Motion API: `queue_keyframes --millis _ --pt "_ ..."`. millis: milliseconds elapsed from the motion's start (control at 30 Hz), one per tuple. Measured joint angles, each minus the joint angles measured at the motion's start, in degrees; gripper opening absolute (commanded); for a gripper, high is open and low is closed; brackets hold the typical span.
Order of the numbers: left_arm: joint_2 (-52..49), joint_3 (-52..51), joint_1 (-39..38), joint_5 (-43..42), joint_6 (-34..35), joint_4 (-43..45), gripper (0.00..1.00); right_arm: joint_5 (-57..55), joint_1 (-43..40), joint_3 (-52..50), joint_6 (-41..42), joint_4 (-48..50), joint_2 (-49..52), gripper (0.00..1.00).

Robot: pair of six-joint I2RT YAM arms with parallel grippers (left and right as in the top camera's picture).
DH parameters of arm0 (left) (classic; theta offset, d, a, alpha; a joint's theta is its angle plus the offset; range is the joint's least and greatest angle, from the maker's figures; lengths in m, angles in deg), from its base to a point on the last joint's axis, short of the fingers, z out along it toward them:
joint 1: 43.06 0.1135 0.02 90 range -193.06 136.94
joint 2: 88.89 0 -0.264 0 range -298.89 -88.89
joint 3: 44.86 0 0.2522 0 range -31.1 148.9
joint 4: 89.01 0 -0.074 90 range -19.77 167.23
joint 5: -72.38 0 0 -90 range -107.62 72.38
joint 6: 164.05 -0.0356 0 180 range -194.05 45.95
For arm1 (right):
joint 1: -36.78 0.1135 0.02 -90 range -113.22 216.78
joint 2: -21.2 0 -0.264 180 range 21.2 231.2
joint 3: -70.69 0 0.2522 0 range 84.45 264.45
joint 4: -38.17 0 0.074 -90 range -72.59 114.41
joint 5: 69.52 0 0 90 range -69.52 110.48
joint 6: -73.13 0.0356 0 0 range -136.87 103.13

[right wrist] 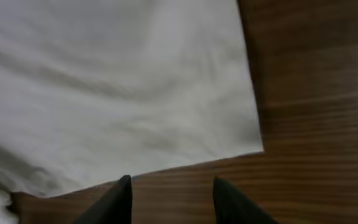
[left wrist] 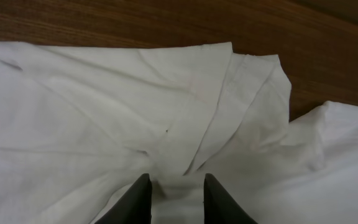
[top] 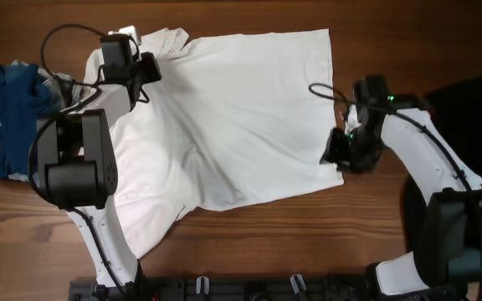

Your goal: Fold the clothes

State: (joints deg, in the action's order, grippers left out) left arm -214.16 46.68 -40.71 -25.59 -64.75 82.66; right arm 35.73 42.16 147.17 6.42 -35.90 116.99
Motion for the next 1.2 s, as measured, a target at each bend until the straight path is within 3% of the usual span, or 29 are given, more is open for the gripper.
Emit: queue_keyframes --millis 67,133,233,333,433,667,767,833,900,1000,1067,1200 --pt "0.0 1.6 0.3 0.0 0.0 -3.4 0.34 -1.6 0.0 -3.5 4.2 -1.2 0.0 0.59" --pt "0.4 1.8 1.0 0.0 0.0 -6.0 0.37 -2.2 0.0 -6.2 7.3 -1.2 0.0 0.60" --pt "3.2 1.8 2.3 0.0 0.1 -10.8 0.39 -2.4 0.0 -10.0 10.5 4.8 0.0 0.41" --pt "12.1 2.1 3.1 0.1 -0.5 -21.3 0.38 -2.4 0.0 -11.1 12.7 9.4 0.1 0.36" --pt "20.9 2.4 3.0 0.0 -1.6 -29.4 0.35 -2.7 0.0 -12.0 13.2 15.6 0.1 0.04" --pt "24.1 2.4 3.0 1.2 -3.5 -33.9 0.36 -3.0 0.0 -11.8 10.3 9.0 0.1 0.04" --pt "24.1 2.4 3.0 1.3 -3.9 -35.2 0.37 1.5 0.0 -6.9 7.1 7.7 0.0 0.04" --pt "24.1 2.4 3.0 1.4 -4.1 -35.5 0.38 5.9 0.0 -5.1 6.5 17.4 -0.5 0.42" --pt "24.1 2.4 3.0 1.4 -4.1 -35.8 0.38 8.8 0.0 -4.0 7.0 28.4 -0.6 0.51" --pt "24.1 2.4 3.0 1.4 -4.1 -37.0 0.38 8.9 0.0 -3.4 5.1 27.4 -0.5 0.50" --pt "24.1 2.4 3.0 1.5 -4.1 -38.3 0.38 7.4 -0.1 -3.4 4.9 20.1 -0.5 0.36" --pt "24.1 2.4 3.0 1.6 -4.1 -39.1 0.41 6.0 -0.1 -5.7 4.3 21.2 -0.5 0.35"
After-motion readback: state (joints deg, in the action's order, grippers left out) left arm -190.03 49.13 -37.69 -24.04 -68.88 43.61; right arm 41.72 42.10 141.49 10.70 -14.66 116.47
